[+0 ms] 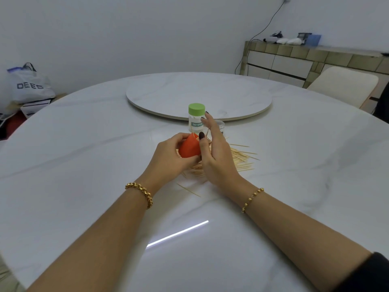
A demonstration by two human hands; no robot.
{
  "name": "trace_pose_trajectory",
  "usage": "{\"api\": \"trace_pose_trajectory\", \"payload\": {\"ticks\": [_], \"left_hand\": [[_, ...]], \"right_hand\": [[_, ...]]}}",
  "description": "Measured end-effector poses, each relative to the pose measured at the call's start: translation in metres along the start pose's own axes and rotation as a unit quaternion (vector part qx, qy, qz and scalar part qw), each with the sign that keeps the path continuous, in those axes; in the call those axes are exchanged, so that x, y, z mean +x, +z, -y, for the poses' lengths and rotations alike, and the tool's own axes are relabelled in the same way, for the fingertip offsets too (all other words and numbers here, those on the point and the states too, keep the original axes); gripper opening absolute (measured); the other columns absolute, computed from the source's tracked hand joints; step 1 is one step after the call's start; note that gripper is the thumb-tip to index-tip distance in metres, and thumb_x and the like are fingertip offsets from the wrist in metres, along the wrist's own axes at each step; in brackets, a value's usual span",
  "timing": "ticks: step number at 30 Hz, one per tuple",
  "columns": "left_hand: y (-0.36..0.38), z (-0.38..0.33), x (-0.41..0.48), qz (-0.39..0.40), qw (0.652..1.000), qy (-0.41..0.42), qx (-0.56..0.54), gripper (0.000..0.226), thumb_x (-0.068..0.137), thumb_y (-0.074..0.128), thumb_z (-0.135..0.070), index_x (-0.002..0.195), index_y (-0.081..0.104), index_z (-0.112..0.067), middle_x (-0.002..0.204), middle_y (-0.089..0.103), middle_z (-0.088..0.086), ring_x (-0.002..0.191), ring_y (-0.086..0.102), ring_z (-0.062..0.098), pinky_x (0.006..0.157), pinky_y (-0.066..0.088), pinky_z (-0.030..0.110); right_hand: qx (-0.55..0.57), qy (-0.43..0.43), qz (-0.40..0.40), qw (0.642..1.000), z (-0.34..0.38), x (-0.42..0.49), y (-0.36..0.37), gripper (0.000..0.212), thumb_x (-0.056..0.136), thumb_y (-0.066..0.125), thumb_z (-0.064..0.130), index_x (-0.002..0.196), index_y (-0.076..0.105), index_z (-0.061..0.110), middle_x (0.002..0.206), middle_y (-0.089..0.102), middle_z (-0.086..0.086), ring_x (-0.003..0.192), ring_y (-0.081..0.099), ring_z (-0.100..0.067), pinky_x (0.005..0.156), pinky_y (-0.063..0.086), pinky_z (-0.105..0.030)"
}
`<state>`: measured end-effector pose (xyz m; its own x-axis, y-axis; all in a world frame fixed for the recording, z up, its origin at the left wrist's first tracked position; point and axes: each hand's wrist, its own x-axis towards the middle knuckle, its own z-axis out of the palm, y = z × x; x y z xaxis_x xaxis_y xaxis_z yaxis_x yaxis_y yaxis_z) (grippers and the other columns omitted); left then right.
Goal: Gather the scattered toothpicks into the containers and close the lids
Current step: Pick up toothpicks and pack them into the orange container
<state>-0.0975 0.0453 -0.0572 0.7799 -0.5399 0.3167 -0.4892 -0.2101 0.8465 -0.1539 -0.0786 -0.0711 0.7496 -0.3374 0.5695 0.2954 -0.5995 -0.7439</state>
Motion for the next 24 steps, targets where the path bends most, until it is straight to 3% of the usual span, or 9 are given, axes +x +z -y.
{"api": "trace_pose_trajectory", "payload": {"ticks": [3,10,13,17,24], "left_hand": [[0.0001,0.0006,0.0002,0.001,1.000,-0.001,0.007,0.053,0.071,0.081,-0.029,0.119,0.061,-0.024,0.105,0.065,-0.010,0.096,0.061,0.004,0.077,0.050,0.015],[0.0013,0.0006,-0.0002,0.017,1.000,0.011,0.020,0.050,0.070,0.082,-0.023,0.114,0.060,-0.029,0.103,0.064,-0.012,0.093,0.060,0.002,0.073,0.047,0.007],[0.0025,0.0005,-0.0005,0.025,0.999,0.015,0.022,0.048,0.070,0.082,-0.021,0.111,0.060,-0.033,0.101,0.064,-0.014,0.091,0.059,-0.007,0.073,0.047,0.006],[0.0030,0.0013,-0.0001,0.030,0.999,0.014,0.020,0.050,0.070,0.083,-0.022,0.113,0.061,-0.030,0.103,0.066,-0.013,0.092,0.060,-0.003,0.076,0.050,0.010],[0.0037,-0.0008,-0.0007,0.014,1.000,0.018,0.002,0.044,0.070,0.081,-0.018,0.107,0.060,-0.032,0.095,0.065,-0.017,0.083,0.059,-0.010,0.068,0.045,0.005]], "right_hand": [[-0.005,-0.014,-0.017,1.000,0.0010,0.0005,-0.0011,0.057,0.092,0.035,0.023,0.148,0.025,0.016,0.150,0.034,0.003,0.137,0.030,-0.005,0.112,0.025,-0.021],[-0.013,-0.045,-0.010,0.999,-0.0022,0.0052,-0.0027,0.050,0.095,0.032,0.017,0.145,0.035,0.017,0.147,0.041,0.001,0.134,0.037,-0.007,0.111,0.034,-0.037],[-0.030,-0.044,-0.015,0.998,-0.0053,0.0056,-0.0028,0.048,0.095,0.033,0.016,0.141,0.042,0.015,0.144,0.046,-0.001,0.131,0.039,-0.006,0.110,0.034,-0.035],[-0.031,-0.054,-0.021,0.998,-0.0036,0.0044,-0.0037,0.046,0.094,0.033,0.019,0.137,0.047,0.016,0.136,0.052,0.001,0.123,0.043,-0.002,0.106,0.037,-0.029],[-0.046,-0.065,-0.034,0.996,-0.0056,0.0044,-0.0029,0.047,0.091,0.027,0.029,0.120,0.060,0.012,0.117,0.063,0.000,0.105,0.055,-0.010,0.093,0.045,-0.038]]}}
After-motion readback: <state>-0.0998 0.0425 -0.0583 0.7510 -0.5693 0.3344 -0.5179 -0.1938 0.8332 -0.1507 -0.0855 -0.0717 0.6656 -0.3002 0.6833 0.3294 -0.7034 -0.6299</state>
